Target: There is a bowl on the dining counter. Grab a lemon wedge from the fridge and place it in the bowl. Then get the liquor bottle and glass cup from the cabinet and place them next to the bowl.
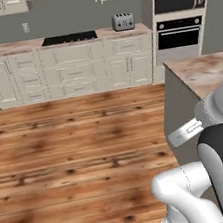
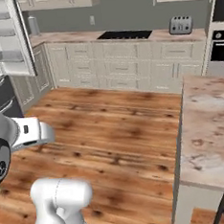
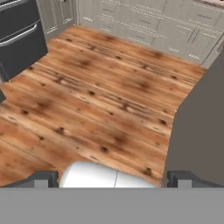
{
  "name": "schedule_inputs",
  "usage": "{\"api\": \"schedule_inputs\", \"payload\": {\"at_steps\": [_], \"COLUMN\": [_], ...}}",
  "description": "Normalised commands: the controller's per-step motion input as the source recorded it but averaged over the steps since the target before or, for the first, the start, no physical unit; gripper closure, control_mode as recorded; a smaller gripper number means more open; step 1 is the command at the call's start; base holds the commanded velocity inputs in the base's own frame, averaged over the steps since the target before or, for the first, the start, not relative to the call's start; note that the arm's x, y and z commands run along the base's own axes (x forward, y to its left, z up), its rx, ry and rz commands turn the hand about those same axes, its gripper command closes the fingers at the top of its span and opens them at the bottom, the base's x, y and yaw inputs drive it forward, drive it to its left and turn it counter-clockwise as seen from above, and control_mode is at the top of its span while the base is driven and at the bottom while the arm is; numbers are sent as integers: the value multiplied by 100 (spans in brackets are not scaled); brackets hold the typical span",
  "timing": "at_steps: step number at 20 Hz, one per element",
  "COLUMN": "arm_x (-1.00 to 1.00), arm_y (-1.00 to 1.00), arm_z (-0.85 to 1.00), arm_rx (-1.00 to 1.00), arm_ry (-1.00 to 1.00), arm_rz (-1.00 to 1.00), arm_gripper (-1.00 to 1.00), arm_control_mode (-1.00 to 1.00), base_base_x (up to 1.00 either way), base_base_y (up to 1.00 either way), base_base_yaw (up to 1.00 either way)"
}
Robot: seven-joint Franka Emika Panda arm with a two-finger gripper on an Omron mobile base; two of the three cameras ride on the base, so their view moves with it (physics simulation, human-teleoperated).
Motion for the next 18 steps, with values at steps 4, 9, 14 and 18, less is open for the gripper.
{"api": "schedule_inputs", "payload": {"at_steps": [4,9,14,18], "arm_x": [0,0,0,0], "arm_y": [0,0,0,0], "arm_z": [0,0,0,0], "arm_rx": [0,0,0,0], "arm_ry": [0,0,0,0], "arm_rz": [0,0,0,0], "arm_gripper": [-100,-100,-100,-100], "arm_control_mode": [100,100,100,100], "base_base_x": [91,86,94,100], "base_base_y": [74,57,49,47], "base_base_yaw": [-48,-59,-55,-46]}}
